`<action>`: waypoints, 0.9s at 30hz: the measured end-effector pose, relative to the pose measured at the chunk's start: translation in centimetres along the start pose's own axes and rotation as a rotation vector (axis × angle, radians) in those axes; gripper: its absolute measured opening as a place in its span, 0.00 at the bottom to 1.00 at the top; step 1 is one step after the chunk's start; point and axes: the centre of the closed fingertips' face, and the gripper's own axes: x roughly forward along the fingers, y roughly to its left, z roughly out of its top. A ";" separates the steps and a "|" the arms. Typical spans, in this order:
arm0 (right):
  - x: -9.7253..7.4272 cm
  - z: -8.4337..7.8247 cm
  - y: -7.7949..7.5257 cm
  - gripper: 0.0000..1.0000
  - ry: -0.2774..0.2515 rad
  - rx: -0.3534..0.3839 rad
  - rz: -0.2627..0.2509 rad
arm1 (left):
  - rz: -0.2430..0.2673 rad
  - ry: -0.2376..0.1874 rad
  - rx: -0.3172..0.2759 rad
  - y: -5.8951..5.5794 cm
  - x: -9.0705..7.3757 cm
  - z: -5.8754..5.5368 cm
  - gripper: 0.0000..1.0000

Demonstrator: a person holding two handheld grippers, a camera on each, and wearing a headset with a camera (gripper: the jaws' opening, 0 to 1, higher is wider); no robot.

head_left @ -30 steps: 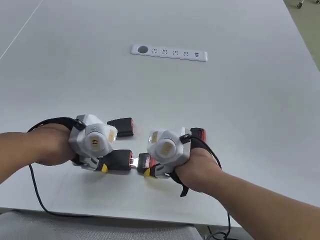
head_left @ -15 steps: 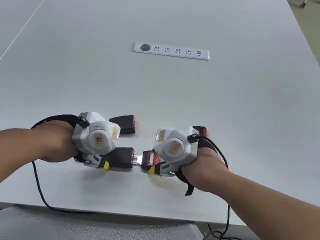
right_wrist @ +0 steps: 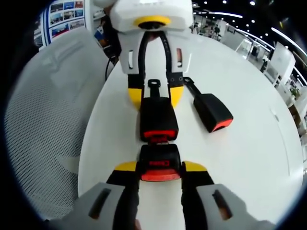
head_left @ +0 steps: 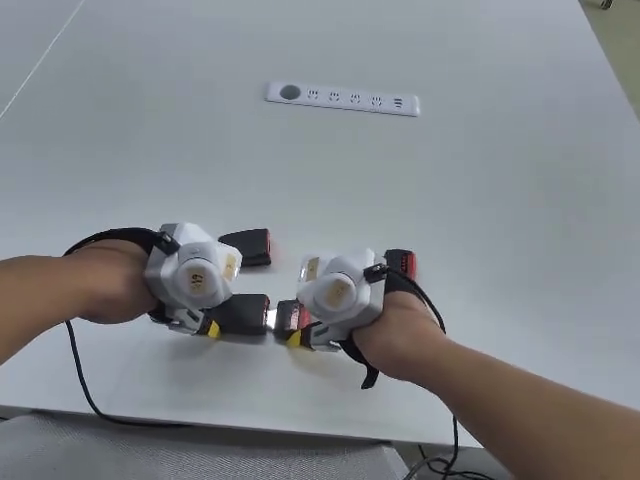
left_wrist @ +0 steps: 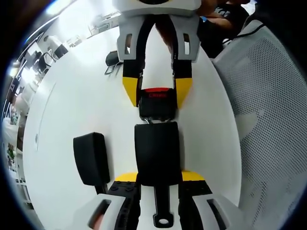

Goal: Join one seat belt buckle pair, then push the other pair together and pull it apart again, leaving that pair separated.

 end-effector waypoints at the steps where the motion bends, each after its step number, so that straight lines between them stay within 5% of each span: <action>1: 0.0 0.0 -0.1 0.32 0.001 -0.002 0.001 | -0.001 0.001 0.001 0.0 0.0 0.0 0.30; 13: 0.1 -0.4 -0.2 0.32 0.014 0.008 0.010 | -0.009 0.006 0.001 0.2 -0.2 0.1 0.30; 27: -0.5 -0.6 -0.2 0.32 0.005 -0.018 0.022 | -0.008 -0.039 -0.009 0.4 -0.3 -0.3 0.29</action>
